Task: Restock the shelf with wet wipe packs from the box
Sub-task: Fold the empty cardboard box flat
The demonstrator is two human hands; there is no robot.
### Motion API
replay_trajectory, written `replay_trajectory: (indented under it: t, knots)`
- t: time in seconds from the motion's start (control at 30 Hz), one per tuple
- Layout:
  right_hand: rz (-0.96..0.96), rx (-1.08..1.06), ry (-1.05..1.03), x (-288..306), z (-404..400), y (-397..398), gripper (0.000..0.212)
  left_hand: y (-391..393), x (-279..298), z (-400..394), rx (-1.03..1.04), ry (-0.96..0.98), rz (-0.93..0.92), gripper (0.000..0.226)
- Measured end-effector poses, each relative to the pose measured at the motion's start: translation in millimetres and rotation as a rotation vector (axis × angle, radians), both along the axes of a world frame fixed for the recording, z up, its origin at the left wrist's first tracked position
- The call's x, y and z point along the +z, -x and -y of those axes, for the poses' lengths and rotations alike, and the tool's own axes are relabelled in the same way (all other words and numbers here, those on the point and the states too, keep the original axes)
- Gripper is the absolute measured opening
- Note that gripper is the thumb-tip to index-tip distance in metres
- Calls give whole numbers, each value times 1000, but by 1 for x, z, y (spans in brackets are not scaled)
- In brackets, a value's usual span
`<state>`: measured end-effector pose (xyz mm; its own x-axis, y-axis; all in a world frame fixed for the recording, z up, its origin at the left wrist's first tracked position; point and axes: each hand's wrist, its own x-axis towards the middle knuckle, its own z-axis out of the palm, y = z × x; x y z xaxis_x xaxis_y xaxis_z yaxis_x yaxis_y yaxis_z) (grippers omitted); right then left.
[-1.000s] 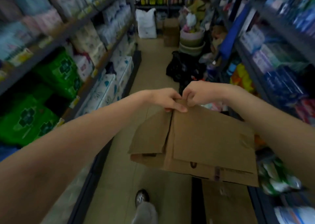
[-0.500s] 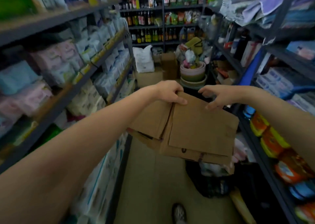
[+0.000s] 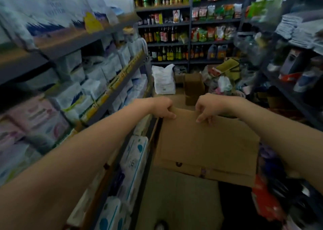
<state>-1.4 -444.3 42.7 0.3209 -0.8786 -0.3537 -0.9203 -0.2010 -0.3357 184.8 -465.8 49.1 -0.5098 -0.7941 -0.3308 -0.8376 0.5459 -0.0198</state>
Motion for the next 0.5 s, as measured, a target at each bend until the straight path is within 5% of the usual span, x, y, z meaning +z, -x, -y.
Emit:
replay_trajectory:
  t: [0.13, 0.33, 0.5]
  knots:
    - [0, 1, 13, -11, 143, -11, 23, -15, -9, 133, 20, 65, -45, 39]
    - [165, -178, 61, -3, 329, -3, 22, -17, 15, 324, 67, 199, -388, 26]
    - [284, -391, 89, 0, 476, 33, 20, 21, 19, 474, -50, 295, -379, 25]
